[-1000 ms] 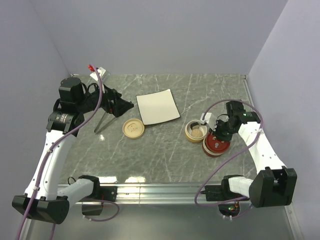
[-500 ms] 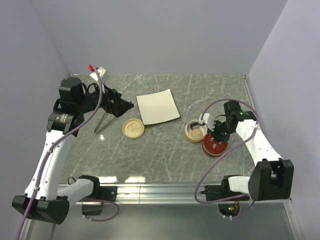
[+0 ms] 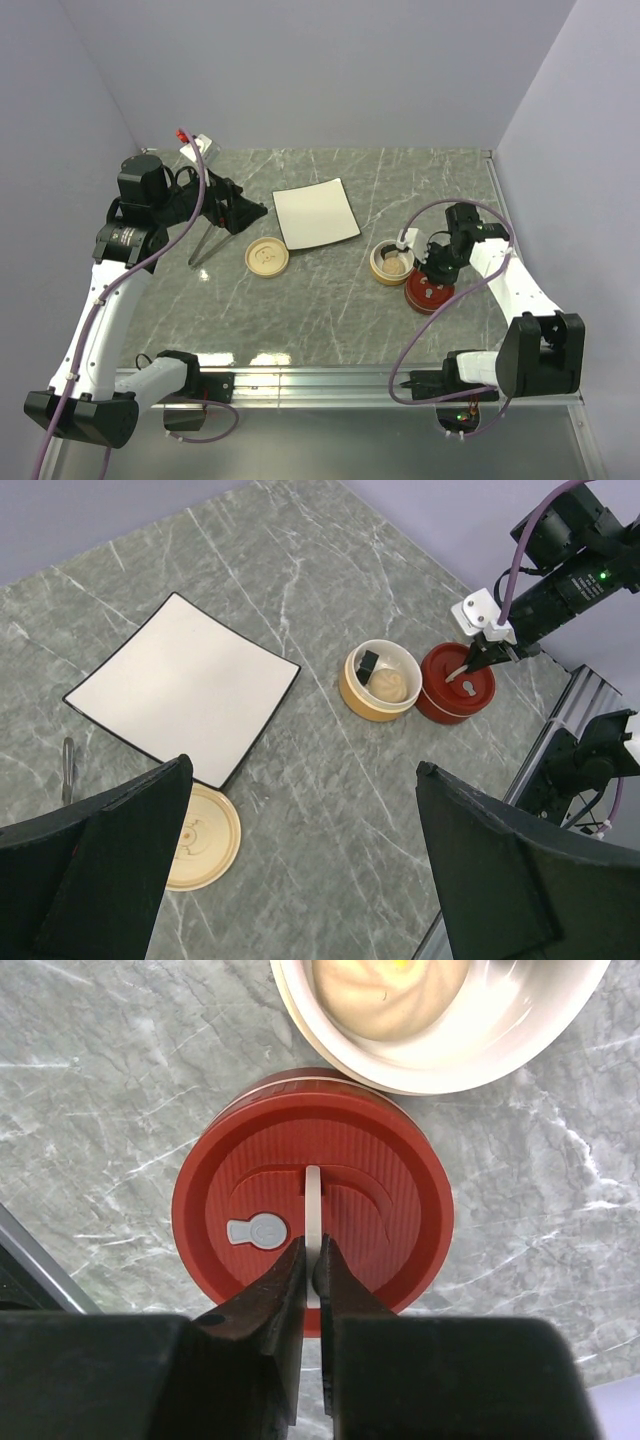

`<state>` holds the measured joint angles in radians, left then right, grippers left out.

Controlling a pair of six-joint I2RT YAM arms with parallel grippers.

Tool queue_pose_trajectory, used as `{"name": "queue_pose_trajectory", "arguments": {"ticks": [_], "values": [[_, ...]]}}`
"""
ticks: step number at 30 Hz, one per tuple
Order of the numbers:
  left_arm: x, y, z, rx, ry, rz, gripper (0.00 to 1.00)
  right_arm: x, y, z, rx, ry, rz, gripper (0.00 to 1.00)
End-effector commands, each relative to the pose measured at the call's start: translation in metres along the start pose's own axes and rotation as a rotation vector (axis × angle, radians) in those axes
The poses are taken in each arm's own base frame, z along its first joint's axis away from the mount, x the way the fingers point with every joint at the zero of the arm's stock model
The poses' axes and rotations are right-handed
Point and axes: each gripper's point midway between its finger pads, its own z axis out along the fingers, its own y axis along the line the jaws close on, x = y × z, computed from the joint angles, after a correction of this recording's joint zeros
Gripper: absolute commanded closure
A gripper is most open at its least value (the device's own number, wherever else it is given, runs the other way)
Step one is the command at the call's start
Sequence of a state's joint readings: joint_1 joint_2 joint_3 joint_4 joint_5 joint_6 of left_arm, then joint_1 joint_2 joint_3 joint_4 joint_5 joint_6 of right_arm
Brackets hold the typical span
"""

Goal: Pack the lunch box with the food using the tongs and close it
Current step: Put the lid back on the lunch box

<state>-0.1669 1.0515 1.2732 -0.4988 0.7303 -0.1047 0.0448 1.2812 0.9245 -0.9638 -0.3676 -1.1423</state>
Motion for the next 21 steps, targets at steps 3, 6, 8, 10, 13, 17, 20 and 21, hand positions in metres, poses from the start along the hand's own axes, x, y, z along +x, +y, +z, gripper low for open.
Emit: {"name": "queue_pose_trajectory", "arguments": {"ticks": [3,6,8,10,13,17,20,21], "values": [[-0.004,0.0,-0.001,-0.002,-0.016,0.036,0.01,0.005,-0.006,0.002,-0.001,0.028,0.022,0.85],[-0.004,0.0,-0.001,-0.003,-0.016,0.036,0.01,0.006,-0.004,0.002,-0.023,0.035,0.027,0.84],[-0.003,0.001,-0.001,-0.003,-0.015,0.035,0.01,0.006,-0.004,0.004,-0.029,0.039,0.034,0.83],[-0.002,-0.001,-0.001,0.003,-0.015,0.035,0.01,0.008,-0.005,0.006,-0.029,0.046,0.041,0.82],[-0.002,-0.001,-0.002,0.004,-0.014,0.038,0.01,0.009,-0.004,0.008,-0.044,0.051,0.043,0.81],[-0.001,-0.001,-0.002,0.002,-0.011,0.038,0.01,0.007,0.002,0.008,-0.074,0.045,0.041,0.81],[0.0,0.0,-0.001,0.002,-0.009,0.036,0.01,0.008,0.003,0.008,-0.085,0.05,0.036,0.81],[0.0,0.0,-0.001,0.002,-0.009,0.036,0.01,0.009,0.004,0.009,-0.089,0.055,0.038,0.81]]}}
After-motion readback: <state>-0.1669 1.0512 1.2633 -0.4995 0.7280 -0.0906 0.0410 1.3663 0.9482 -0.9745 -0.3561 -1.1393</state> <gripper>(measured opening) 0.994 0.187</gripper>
